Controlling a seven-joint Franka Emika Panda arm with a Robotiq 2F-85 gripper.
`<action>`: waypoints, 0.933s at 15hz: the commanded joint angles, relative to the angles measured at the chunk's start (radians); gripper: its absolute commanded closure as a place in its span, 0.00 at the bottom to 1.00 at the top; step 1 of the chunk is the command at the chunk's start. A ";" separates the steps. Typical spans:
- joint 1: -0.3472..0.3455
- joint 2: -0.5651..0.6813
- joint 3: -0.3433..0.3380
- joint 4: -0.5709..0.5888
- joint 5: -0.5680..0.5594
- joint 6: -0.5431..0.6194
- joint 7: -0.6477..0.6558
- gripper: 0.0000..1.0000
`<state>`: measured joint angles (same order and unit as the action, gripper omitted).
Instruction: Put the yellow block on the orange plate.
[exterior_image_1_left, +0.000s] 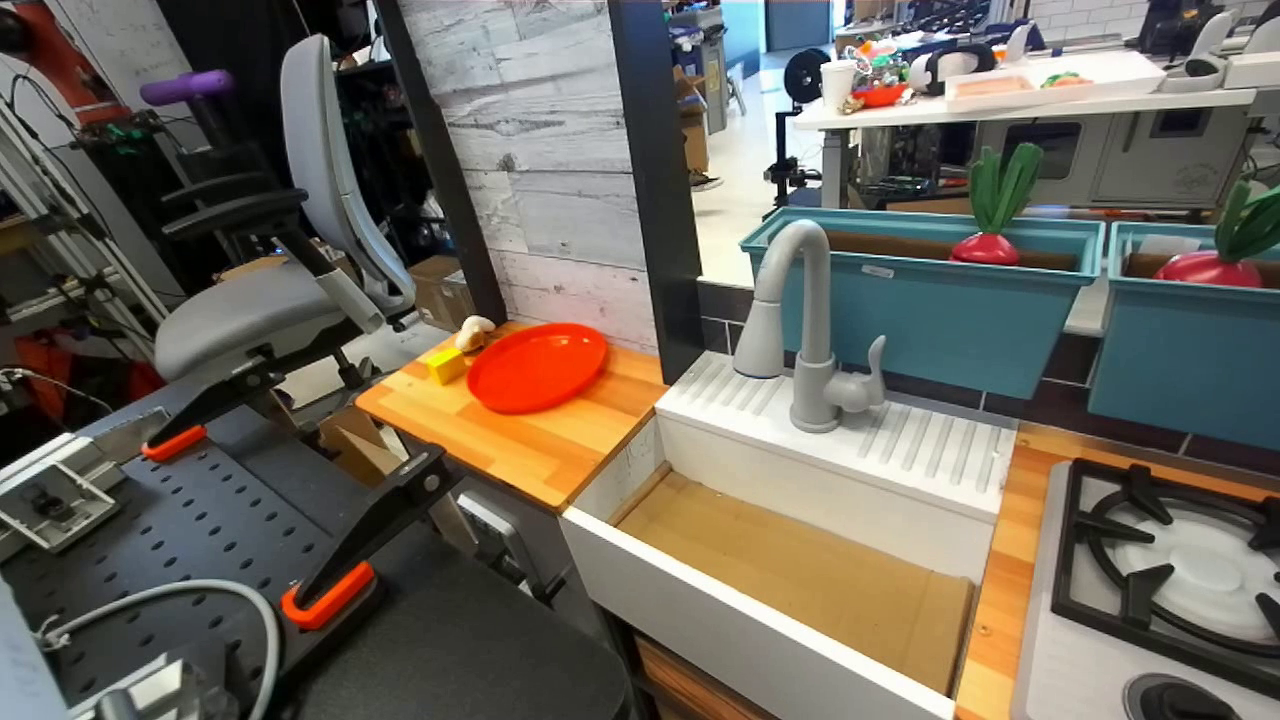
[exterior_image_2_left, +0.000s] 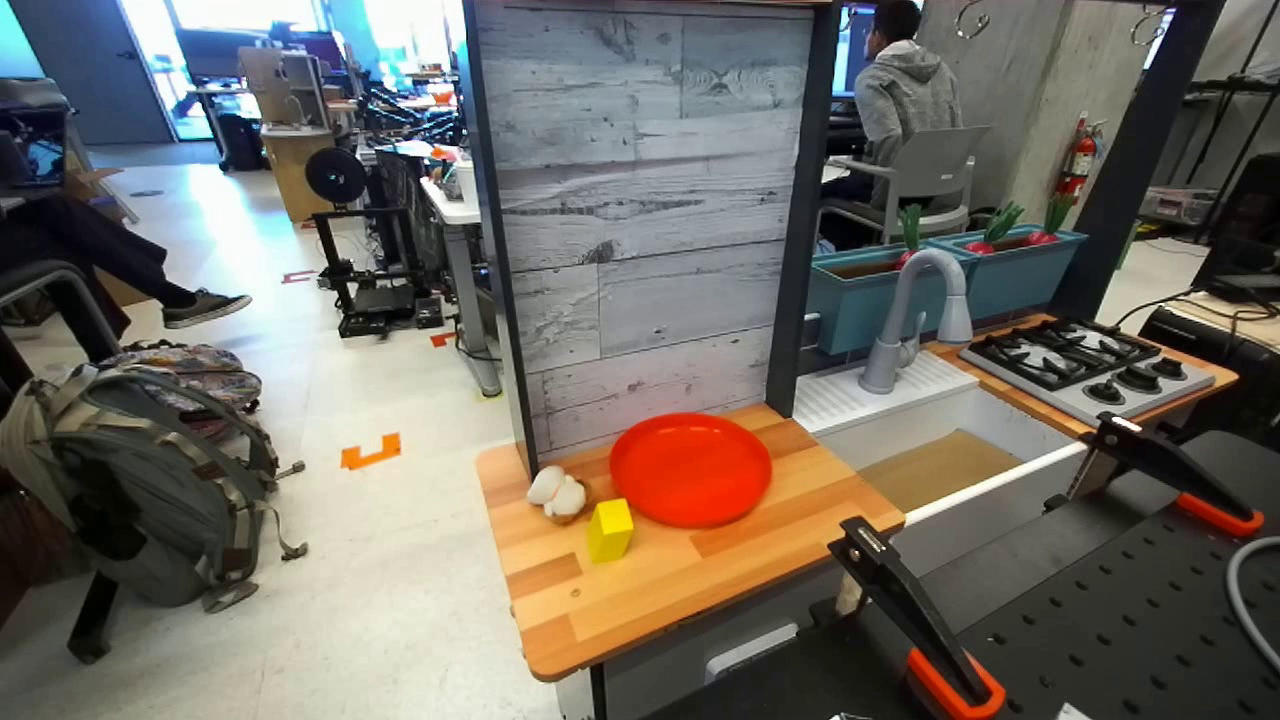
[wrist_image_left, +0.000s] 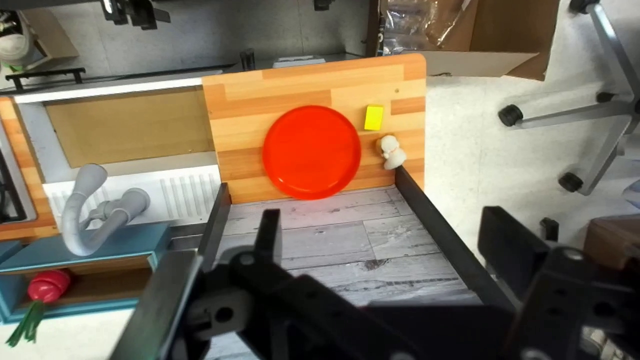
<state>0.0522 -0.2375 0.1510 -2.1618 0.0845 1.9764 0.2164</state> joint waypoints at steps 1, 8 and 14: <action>0.050 0.153 0.034 0.015 0.007 0.134 0.022 0.00; 0.109 0.418 0.035 0.003 0.017 0.427 0.002 0.00; 0.103 0.676 0.053 0.021 0.075 0.625 -0.061 0.00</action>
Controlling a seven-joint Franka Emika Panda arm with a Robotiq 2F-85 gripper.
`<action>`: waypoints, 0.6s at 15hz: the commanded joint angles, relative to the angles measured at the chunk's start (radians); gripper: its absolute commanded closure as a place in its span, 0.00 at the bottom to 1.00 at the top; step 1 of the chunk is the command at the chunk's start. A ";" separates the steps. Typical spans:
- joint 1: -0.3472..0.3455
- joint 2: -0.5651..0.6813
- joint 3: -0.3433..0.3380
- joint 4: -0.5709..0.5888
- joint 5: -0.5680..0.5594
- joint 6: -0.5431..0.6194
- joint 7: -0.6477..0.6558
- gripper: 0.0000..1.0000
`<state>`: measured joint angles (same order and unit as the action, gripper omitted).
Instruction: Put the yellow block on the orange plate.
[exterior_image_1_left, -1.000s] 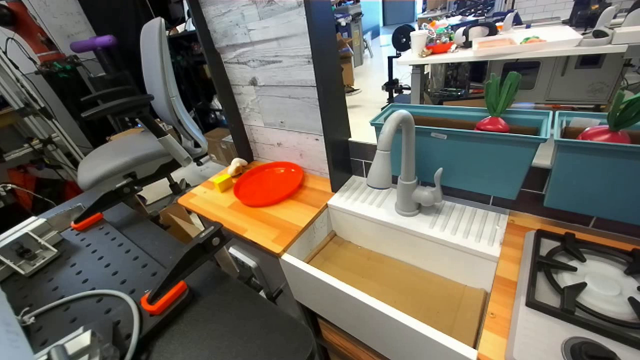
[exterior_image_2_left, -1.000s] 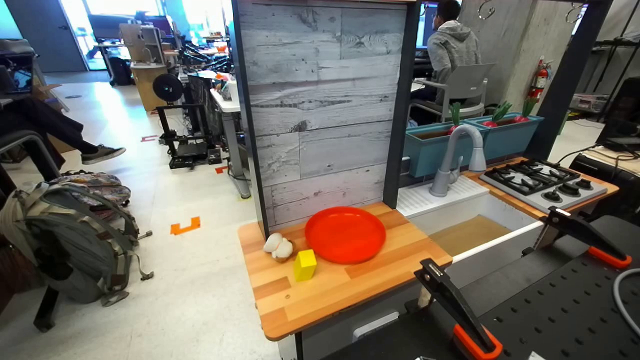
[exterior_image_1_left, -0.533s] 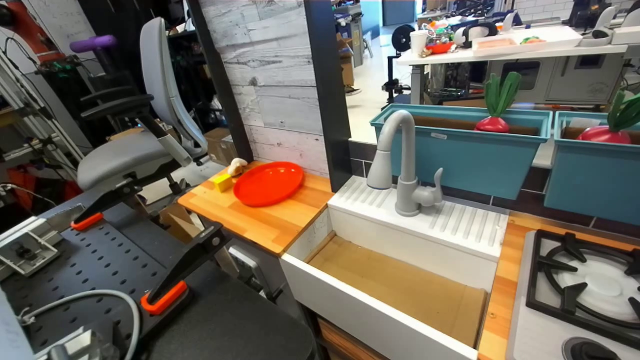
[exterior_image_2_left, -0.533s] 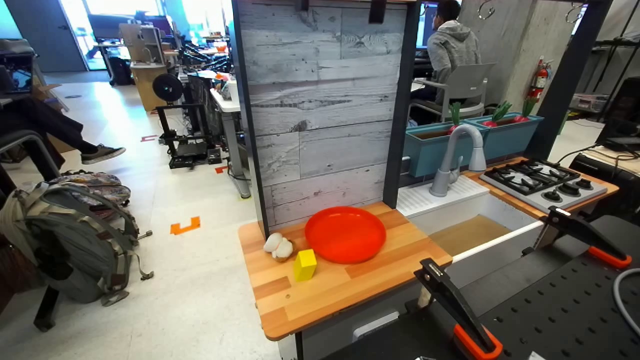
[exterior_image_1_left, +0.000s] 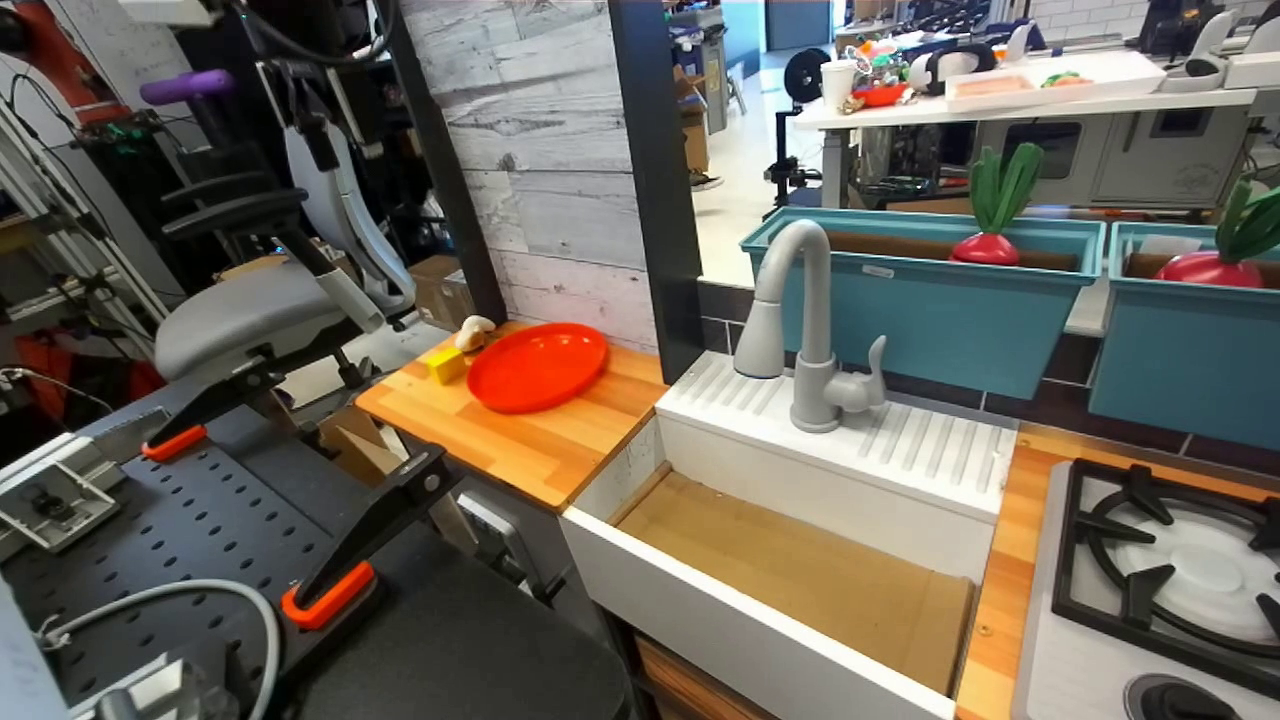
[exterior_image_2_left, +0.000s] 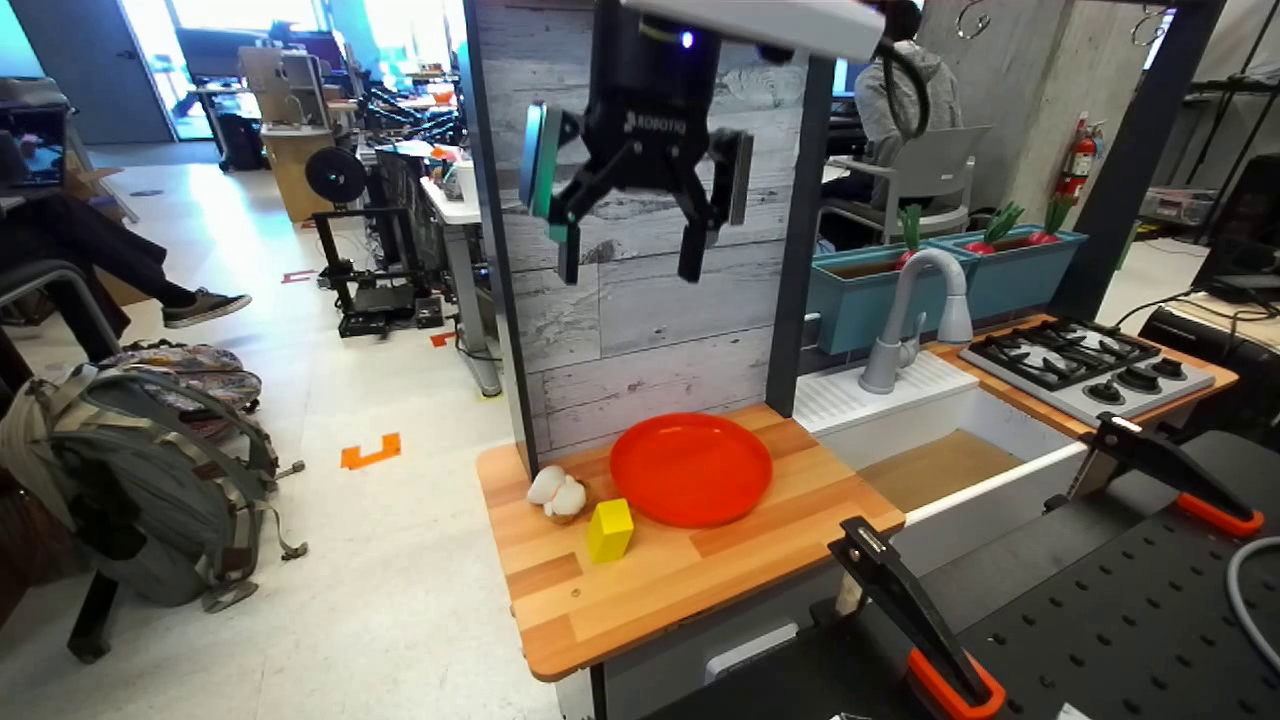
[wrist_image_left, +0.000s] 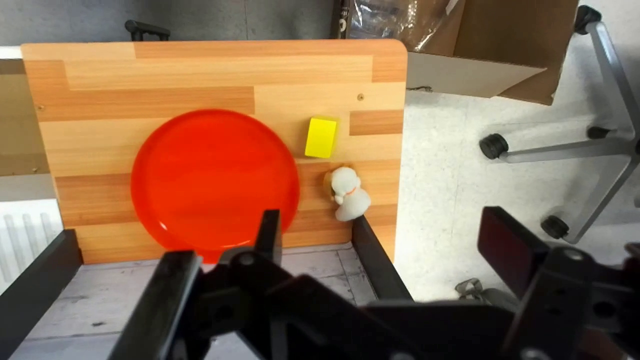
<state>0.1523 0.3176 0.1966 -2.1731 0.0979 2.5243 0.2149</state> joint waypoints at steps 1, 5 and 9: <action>-0.004 0.164 0.014 0.044 0.082 0.102 -0.076 0.00; -0.032 0.322 0.042 0.102 0.158 0.161 -0.138 0.00; -0.022 0.455 0.025 0.198 0.146 0.142 -0.119 0.00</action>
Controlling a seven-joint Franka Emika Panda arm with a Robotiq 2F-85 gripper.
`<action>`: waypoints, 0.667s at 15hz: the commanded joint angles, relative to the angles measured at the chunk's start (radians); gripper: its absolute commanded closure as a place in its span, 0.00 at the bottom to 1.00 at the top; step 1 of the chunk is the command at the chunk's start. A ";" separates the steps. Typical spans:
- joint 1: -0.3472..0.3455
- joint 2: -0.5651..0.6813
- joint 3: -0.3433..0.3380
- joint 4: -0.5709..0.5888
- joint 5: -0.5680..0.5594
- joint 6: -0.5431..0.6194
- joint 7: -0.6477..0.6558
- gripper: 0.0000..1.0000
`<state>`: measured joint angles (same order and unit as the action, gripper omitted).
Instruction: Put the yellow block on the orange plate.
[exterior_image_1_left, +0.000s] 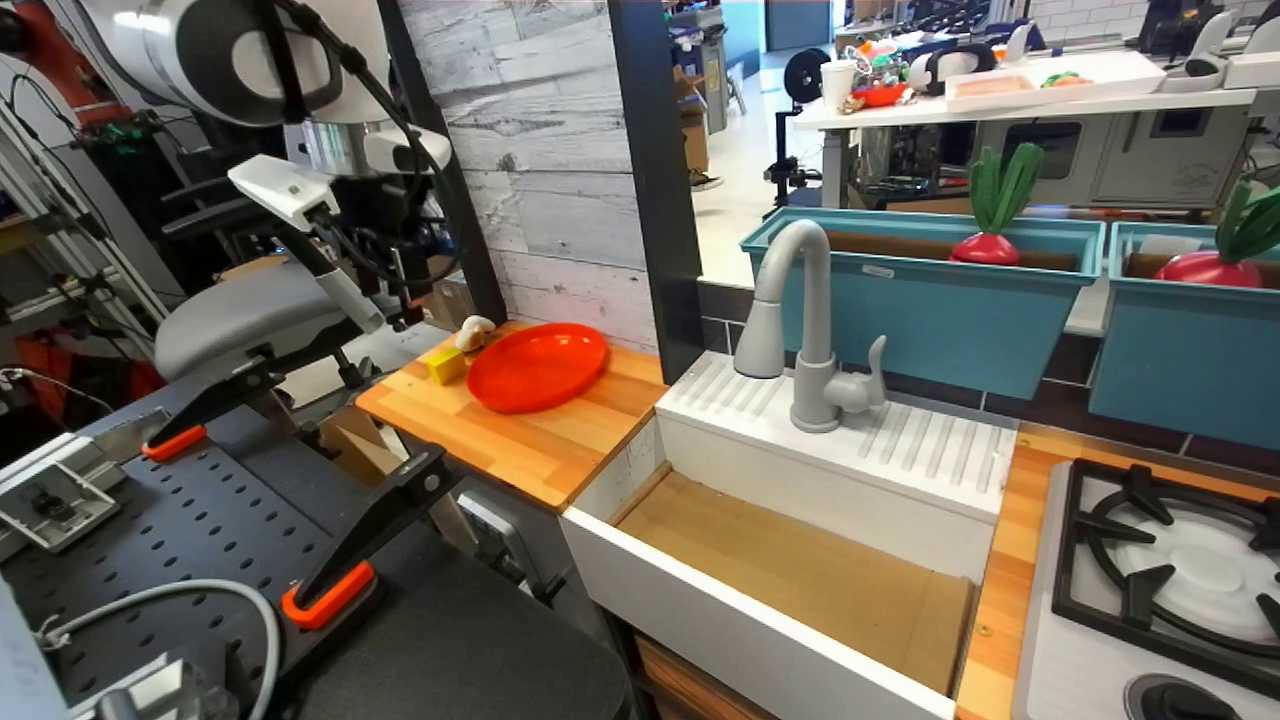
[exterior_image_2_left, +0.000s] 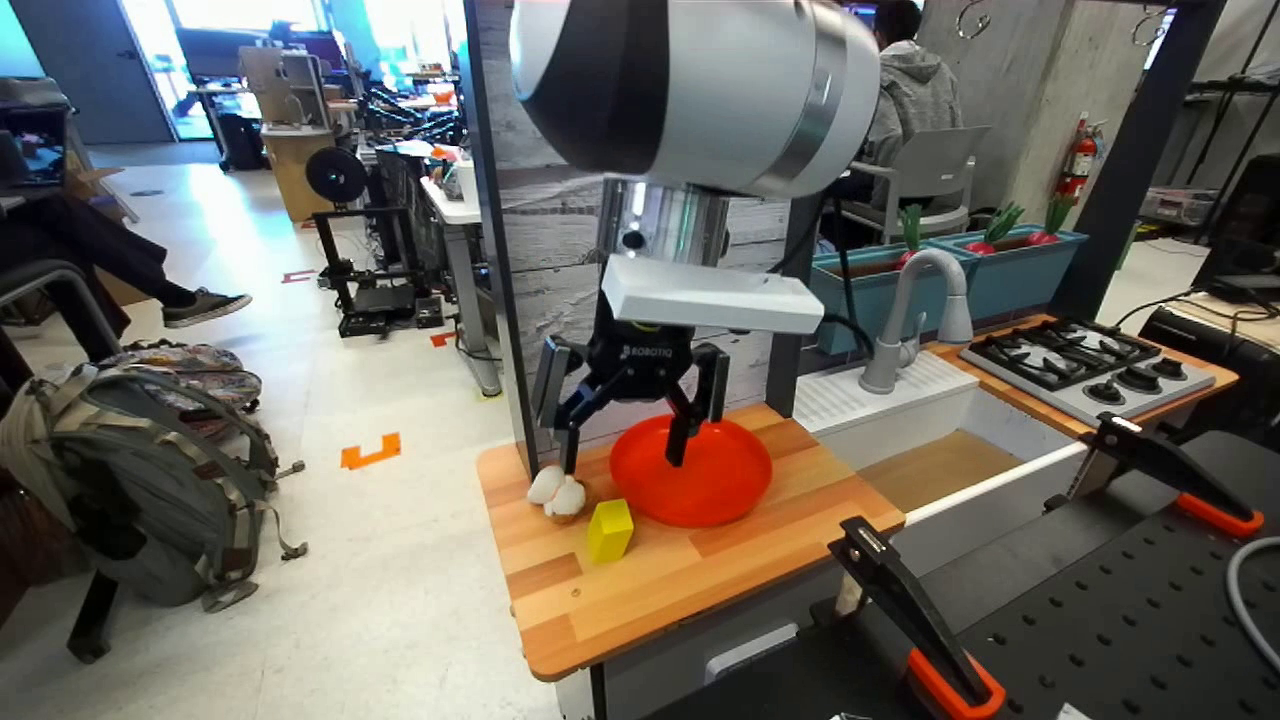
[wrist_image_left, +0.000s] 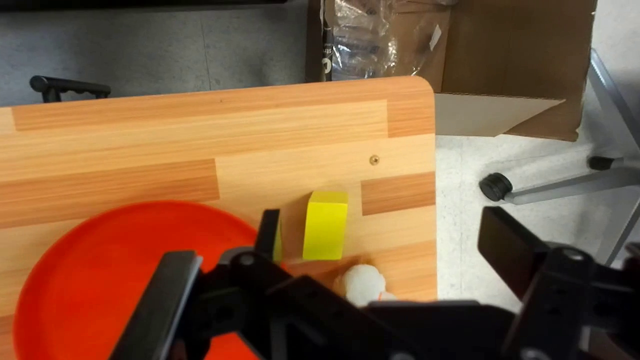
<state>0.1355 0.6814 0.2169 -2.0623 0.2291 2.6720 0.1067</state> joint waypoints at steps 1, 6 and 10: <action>0.009 0.120 -0.011 0.111 0.002 -0.006 0.006 0.00; 0.039 0.239 -0.043 0.231 -0.024 -0.059 0.032 0.00; 0.061 0.298 -0.061 0.306 -0.034 -0.103 0.044 0.28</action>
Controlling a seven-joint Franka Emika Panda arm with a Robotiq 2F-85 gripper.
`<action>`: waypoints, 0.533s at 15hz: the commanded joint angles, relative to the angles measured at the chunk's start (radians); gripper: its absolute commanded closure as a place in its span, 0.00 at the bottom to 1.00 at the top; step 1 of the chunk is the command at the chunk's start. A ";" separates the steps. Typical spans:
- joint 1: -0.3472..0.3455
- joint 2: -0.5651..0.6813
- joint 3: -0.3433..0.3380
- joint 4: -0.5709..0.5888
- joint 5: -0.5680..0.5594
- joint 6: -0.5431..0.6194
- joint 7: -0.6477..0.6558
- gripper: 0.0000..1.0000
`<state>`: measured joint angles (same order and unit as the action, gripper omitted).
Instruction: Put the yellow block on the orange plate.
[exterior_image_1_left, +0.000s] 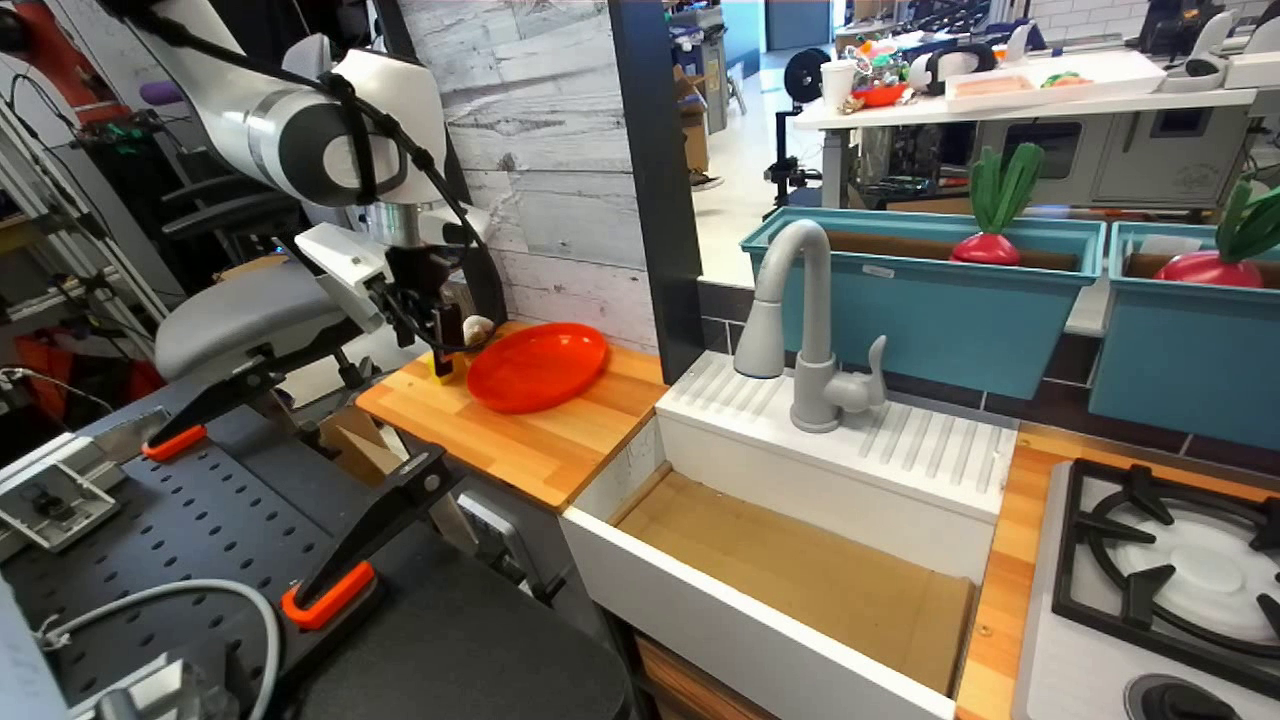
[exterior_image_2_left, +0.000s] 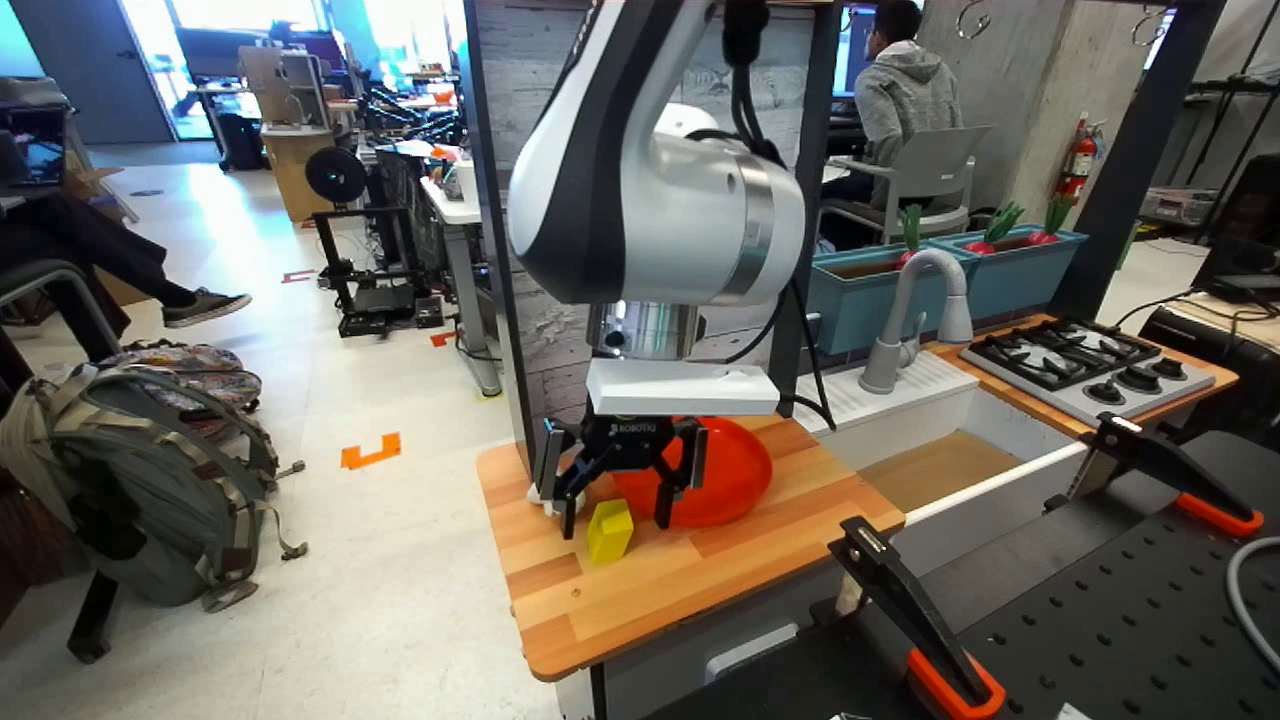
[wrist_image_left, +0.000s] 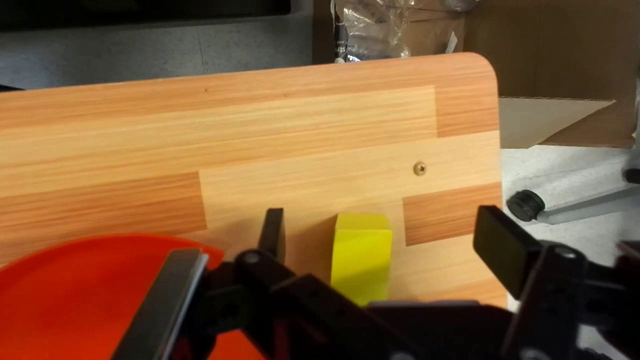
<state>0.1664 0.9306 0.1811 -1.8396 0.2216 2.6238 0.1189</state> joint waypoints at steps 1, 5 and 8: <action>0.039 0.062 -0.035 0.104 -0.033 -0.064 0.038 0.35; 0.062 0.093 -0.064 0.166 -0.043 -0.098 0.059 0.66; 0.074 0.099 -0.076 0.191 -0.058 -0.120 0.077 0.88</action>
<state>0.2143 1.0069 0.1275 -1.7042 0.1961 2.5480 0.1565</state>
